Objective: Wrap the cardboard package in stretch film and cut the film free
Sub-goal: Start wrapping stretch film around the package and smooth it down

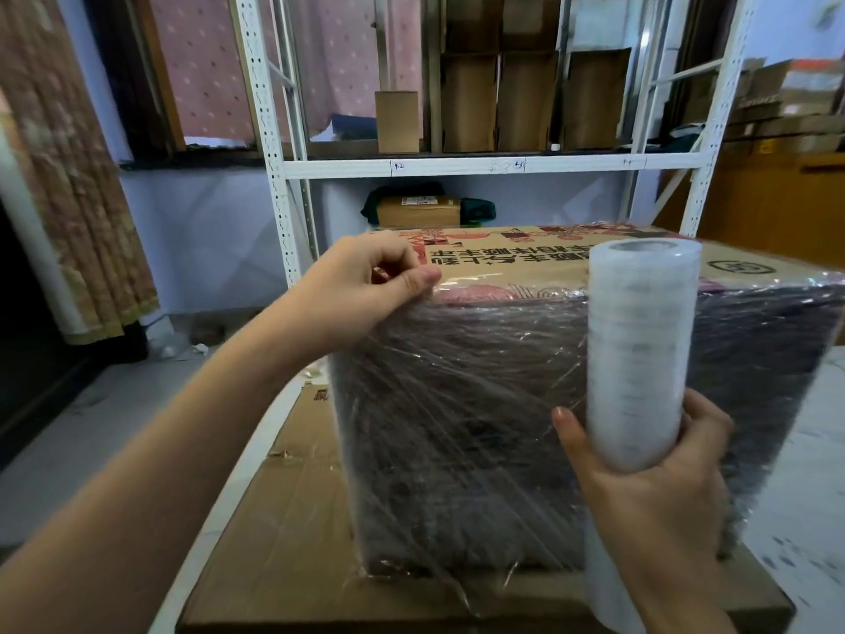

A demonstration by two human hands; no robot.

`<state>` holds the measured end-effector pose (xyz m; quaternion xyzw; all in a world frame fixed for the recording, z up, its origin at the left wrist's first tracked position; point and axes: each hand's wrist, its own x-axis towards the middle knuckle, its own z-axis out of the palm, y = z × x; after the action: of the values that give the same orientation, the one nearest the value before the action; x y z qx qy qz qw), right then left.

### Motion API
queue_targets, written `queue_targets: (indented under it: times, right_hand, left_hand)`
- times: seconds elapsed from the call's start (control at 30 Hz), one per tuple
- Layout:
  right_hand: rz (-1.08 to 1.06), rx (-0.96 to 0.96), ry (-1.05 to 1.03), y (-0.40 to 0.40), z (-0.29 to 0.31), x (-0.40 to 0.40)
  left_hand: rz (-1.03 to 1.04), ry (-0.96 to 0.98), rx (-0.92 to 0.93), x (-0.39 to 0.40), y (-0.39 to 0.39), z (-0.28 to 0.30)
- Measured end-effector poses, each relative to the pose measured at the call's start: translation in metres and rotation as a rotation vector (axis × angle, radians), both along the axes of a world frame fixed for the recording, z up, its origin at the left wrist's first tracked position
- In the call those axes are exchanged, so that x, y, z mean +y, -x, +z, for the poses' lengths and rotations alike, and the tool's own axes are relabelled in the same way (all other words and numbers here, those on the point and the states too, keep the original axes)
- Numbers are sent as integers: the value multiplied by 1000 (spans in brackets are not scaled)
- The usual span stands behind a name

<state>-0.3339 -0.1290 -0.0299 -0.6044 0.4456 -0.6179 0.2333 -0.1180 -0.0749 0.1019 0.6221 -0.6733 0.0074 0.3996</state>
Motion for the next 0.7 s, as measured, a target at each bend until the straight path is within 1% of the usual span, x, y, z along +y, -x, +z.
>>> queue_targets:
  times: [0.1,0.23,0.33,0.5,0.7]
  right_hand:
    - [-16,11,8,0,1,0]
    - [-34,41,19,2,4,3]
    - [-48,58,43,5,7,4]
    - [-46,46,109,13,10,-4]
    - [-119,96,220,15,8,-17]
  left_hand:
    - [-14,27,97,-1,3,-2]
    - [116,163,129,-5,5,-12]
    - [209,269,82,-4,12,-18]
    - [293,370,1,-1,21,-24]
    - [304,421,-65,1,23,-25]
